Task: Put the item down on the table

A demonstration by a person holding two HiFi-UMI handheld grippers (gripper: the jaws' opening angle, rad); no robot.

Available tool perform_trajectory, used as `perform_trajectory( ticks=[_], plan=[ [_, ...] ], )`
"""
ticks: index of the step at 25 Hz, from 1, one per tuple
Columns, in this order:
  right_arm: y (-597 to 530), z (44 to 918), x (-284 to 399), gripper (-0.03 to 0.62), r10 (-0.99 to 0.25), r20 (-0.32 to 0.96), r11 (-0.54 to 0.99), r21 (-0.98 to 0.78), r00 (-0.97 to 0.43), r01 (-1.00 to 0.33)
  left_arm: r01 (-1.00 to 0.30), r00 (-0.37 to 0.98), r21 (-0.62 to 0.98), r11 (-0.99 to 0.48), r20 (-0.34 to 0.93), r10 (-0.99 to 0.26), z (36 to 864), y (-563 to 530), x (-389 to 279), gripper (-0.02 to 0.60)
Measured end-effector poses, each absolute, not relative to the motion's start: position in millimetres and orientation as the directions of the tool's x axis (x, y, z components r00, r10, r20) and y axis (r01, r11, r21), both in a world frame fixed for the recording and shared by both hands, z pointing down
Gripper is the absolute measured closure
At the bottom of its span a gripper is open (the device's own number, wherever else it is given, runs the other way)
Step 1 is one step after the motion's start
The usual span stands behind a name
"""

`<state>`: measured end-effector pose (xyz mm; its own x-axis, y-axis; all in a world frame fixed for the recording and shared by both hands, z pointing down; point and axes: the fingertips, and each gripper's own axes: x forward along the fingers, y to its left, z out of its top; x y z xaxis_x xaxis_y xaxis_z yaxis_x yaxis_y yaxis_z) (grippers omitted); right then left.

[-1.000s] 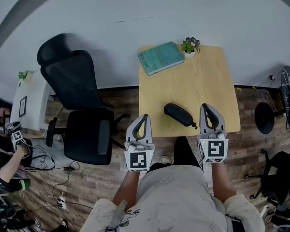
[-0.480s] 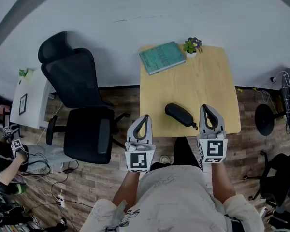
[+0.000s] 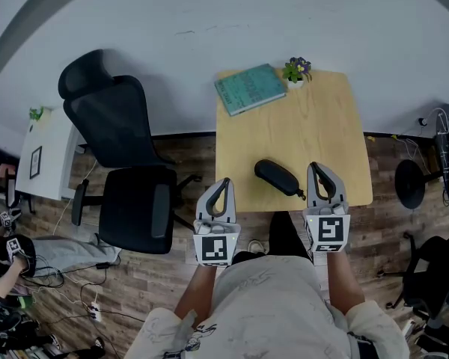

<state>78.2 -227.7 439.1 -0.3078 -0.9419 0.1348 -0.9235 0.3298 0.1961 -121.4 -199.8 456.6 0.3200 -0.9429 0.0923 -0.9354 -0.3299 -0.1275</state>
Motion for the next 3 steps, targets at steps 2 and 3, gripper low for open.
perform_trajectory(
  ticks=[2, 3],
  plan=[
    [-228.4, 439.5, 79.7, 0.574, -0.943, 0.135, 0.327, 0.195, -0.305, -0.925, -0.935, 0.321, -0.128, -0.33, 0.088, -0.943, 456.4, -200.3, -120.8, 0.575],
    [-228.8, 439.6, 80.4, 0.574, -0.943, 0.136, 0.325, 0.193, -0.303, -0.926, -0.935, 0.322, -0.13, -0.331, 0.084, -0.943, 456.1, -200.6, -120.4, 0.575]
  ],
)
